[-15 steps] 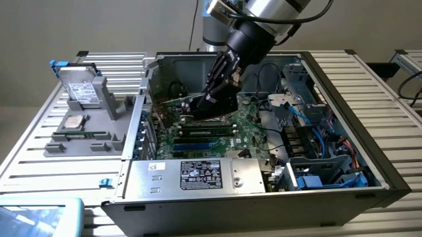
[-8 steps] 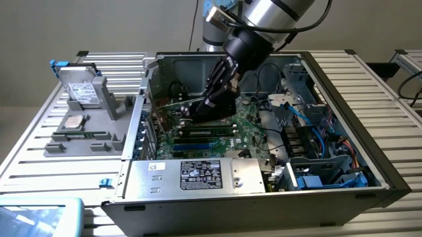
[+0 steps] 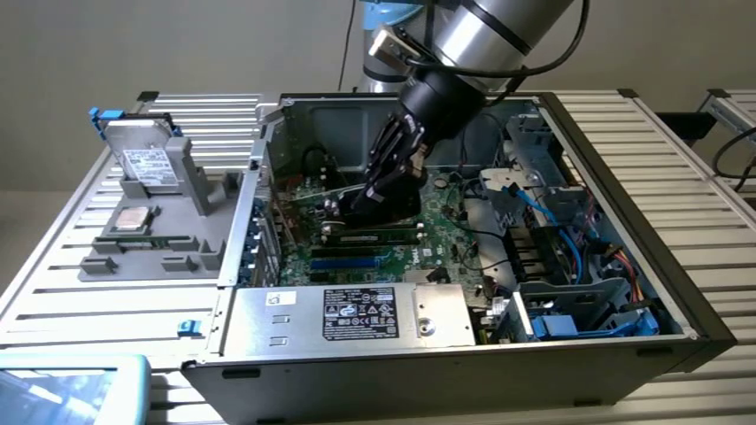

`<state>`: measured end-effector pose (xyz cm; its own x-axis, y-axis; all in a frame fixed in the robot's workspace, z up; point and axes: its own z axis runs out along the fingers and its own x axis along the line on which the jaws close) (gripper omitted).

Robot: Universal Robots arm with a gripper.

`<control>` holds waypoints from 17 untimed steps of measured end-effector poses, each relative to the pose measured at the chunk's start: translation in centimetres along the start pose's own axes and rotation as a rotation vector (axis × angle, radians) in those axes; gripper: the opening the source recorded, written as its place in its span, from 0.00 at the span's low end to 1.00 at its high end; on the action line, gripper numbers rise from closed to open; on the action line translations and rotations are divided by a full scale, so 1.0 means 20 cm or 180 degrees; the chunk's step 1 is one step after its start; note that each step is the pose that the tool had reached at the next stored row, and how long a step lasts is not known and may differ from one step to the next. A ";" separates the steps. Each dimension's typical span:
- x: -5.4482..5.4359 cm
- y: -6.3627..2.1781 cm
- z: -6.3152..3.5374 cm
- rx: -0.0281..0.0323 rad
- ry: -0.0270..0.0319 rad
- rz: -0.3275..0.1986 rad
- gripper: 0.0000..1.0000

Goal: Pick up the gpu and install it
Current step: 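Insert the gpu into the slot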

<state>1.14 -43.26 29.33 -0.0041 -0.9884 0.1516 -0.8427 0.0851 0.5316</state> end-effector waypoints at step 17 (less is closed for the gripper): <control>0.00 -0.052 0.084 -0.0220 0.0008 -0.0010 0.28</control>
<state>1.12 -43.66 27.39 -0.0002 -0.9884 0.1519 -0.8035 0.0906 0.5883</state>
